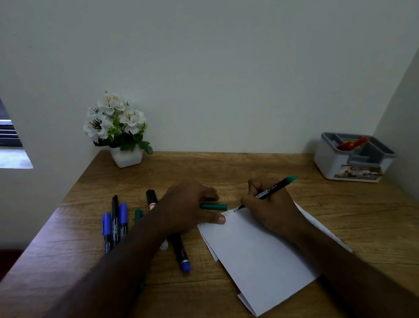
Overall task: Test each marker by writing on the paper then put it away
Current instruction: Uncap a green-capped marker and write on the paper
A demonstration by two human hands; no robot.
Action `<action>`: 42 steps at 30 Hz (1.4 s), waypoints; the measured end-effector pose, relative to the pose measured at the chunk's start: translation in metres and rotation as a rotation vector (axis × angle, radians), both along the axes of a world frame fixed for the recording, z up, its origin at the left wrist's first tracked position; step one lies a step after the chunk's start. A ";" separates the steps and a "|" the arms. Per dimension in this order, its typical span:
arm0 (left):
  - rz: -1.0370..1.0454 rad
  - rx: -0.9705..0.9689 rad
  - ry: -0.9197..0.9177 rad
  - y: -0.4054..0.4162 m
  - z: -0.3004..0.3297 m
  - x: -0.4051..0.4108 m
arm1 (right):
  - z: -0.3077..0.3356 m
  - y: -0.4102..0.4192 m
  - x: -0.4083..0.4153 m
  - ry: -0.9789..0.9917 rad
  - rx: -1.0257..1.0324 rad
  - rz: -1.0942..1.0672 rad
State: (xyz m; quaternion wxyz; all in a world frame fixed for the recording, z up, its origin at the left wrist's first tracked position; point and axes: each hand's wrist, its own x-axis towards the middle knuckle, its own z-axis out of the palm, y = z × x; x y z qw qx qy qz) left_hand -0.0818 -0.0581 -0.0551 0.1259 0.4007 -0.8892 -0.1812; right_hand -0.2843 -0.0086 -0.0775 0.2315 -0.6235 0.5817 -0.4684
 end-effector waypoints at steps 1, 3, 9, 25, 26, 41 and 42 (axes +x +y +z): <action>0.002 0.000 -0.003 0.000 0.000 0.000 | 0.000 0.000 0.000 0.002 0.001 -0.001; 0.004 0.000 -0.003 0.000 0.000 0.000 | 0.000 -0.001 0.000 0.008 0.007 0.006; 0.001 -0.002 0.003 -0.001 0.000 0.001 | -0.001 0.000 -0.002 0.020 0.018 0.014; -0.005 -0.007 -0.020 -0.001 -0.001 0.000 | 0.000 -0.001 0.001 0.035 0.003 -0.010; -0.006 -0.008 -0.021 -0.001 -0.001 0.000 | 0.000 -0.001 0.001 0.031 -0.001 -0.013; -0.001 -0.002 -0.013 -0.002 -0.001 0.000 | -0.001 -0.002 -0.002 0.037 -0.011 -0.039; -0.001 -0.001 -0.013 -0.002 -0.001 0.000 | -0.001 -0.002 -0.002 0.040 -0.007 -0.036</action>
